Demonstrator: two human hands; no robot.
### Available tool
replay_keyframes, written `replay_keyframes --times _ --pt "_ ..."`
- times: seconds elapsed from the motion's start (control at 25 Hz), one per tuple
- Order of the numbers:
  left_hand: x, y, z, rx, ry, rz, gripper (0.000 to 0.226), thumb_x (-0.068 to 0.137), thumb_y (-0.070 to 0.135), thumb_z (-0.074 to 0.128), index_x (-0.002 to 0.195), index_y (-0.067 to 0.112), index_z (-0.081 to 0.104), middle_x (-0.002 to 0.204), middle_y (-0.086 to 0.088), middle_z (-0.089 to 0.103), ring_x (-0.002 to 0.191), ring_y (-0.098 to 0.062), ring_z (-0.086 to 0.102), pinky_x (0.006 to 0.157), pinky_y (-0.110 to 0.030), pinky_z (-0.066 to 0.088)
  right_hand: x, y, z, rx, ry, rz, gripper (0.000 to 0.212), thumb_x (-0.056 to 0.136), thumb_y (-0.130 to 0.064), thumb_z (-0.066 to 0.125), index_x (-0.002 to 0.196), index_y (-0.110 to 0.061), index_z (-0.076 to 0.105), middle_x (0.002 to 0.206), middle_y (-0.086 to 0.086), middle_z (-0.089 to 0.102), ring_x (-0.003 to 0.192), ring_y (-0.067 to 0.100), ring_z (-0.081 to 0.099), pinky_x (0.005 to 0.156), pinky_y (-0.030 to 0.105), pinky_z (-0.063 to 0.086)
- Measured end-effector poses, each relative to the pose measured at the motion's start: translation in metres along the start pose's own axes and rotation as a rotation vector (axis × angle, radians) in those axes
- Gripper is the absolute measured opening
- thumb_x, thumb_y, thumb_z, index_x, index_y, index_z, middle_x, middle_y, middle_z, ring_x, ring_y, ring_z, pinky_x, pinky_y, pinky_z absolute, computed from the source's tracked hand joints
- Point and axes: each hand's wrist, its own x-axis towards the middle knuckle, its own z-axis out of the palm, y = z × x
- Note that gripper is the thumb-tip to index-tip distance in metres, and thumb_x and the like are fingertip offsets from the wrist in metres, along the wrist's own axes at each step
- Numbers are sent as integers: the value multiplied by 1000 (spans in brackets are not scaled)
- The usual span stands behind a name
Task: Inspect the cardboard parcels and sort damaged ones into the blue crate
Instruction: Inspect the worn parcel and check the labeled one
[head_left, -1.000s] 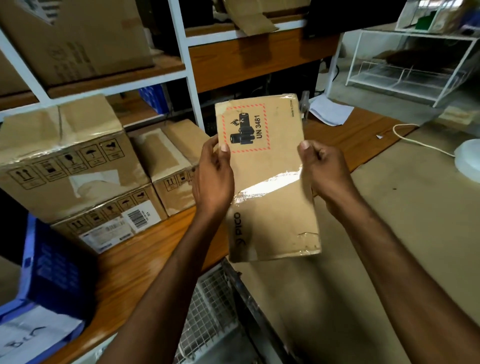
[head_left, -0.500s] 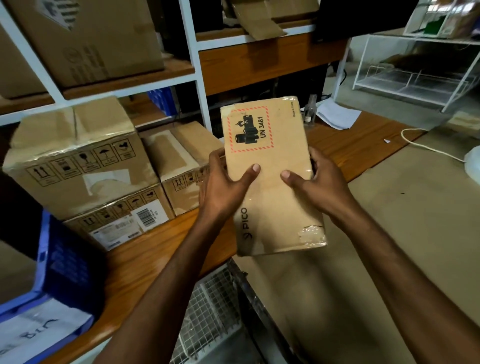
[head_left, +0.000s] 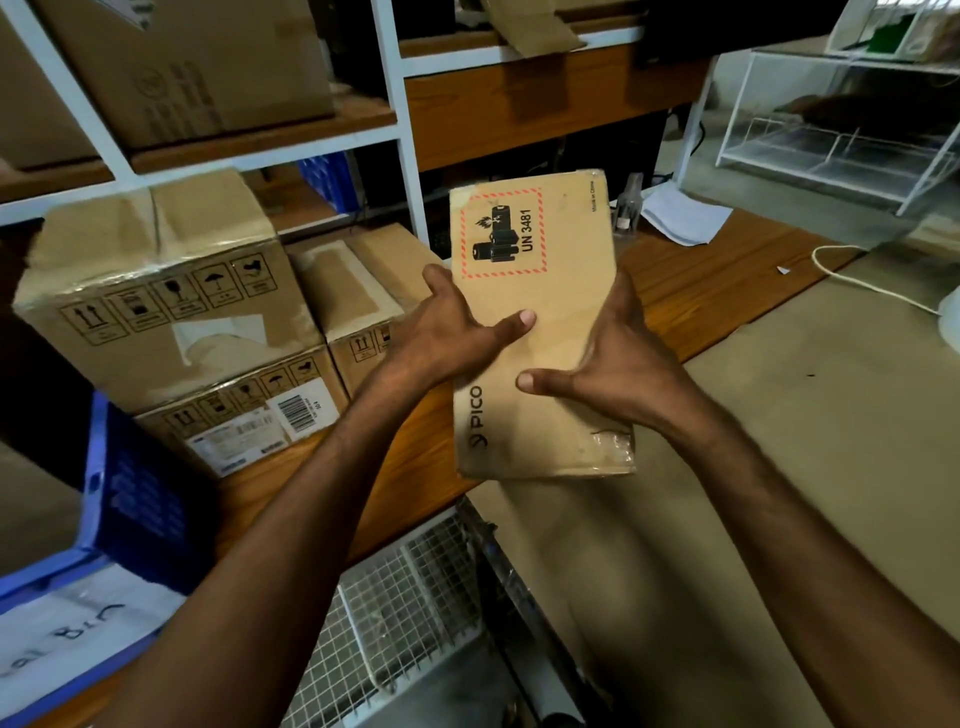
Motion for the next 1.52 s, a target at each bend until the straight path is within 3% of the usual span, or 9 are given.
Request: replay_keyframes --times 0.2,0.36,0.48,0.56,0.72,0.88,1.08,1.2,1.52 --pt "-24 -22 11 -237 -35 23 103 84 47 82 157 18 16 148 5 49 129 -16 52 107 -44 52 1 8 -9 276 -81 -59 108 79 -39 87 160 -31 16 153 -8 49 134 11 50 109 40 47" --pt "-43 -37 44 -415 244 9 76 90 56 72 153 29 40 143 7 61 123 -13 61 99 -49 58 -2 26 -4 467 50 -51 54 96 -31 72 146 -31 51 130 -14 68 118 6 64 101 39 55" --pt "-44 -44 52 -599 144 65 65 100 46 63 157 30 38 146 8 59 127 -12 61 104 -49 55 -11 35 1 555 100 -40 39 107 -32 55 145 -24 57 128 -11 70 118 8 66 96 32 54" --pt "-42 -45 47 -634 24 114 66 103 33 62 161 29 31 148 6 56 128 -12 61 104 -46 56 -9 43 -1 483 176 -35 39 107 -33 54 144 -24 58 128 -11 70 120 11 65 98 32 53" --pt "-48 -45 42 -570 -216 186 110 90 10 77 164 34 -1 155 5 43 131 -11 58 98 -33 58 -22 47 -3 566 -140 45 81 88 -32 81 154 -37 35 137 -17 62 126 6 59 99 32 53" --pt "-50 -42 56 -553 -67 190 84 102 27 65 165 33 9 151 8 49 129 -16 61 99 -47 58 -30 42 8 454 71 86 87 87 -40 81 157 -38 30 144 -12 56 128 12 56 103 43 53" --pt "-45 -51 52 -574 -47 125 82 105 30 59 166 35 5 161 2 40 133 -16 57 102 -45 57 -27 43 12 396 -31 47 116 76 -46 88 160 -43 9 150 -15 49 133 12 52 106 47 51" --pt "-52 -61 41 -651 -219 106 105 95 13 72 164 41 -2 155 7 45 128 -12 62 96 -37 59 -28 56 -4 569 -263 -5 106 85 -21 83 162 -44 13 150 -23 50 136 2 50 112 39 46" --pt "-49 -63 40 -757 -296 148 97 97 1 64 165 30 2 158 17 41 139 -12 53 110 -40 50 -27 76 -9 731 -181 21 55 104 -9 54 156 -23 42 138 -10 66 130 8 59 98 21 51"
